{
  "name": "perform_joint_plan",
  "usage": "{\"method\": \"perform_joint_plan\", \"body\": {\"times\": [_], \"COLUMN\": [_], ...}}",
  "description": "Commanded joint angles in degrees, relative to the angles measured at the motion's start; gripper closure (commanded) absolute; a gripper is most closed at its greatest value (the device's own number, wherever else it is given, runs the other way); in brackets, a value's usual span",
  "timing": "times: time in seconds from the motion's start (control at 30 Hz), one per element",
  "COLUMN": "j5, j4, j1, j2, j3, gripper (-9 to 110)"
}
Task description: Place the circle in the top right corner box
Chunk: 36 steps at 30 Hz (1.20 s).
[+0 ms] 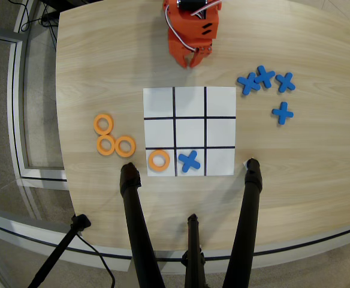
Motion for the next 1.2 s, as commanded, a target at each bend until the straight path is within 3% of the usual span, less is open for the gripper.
{"method": "perform_joint_plan", "body": {"times": [0.0,0.13,0.2,0.27,0.4,0.5,0.6,0.87,1.17], "j5": [-0.1,0.4,0.5,0.5,0.5,0.6,0.6,0.6,0.6], "j4": [-0.4,-0.3,-0.3,0.1,-0.1,-0.1,-0.1,-0.1,-0.1], "j1": [0.8,4.7,13.5,30.2,73.9,95.0,99.1,92.6,92.5], "j2": [1.2,1.2,1.2,2.0,3.4,3.3,3.4,3.3,3.3], "j3": [3.2,3.3,3.3,3.3,3.3,3.3,3.3,3.3,3.3], "gripper": [102,101,101,101,101,101,101,101,101]}}
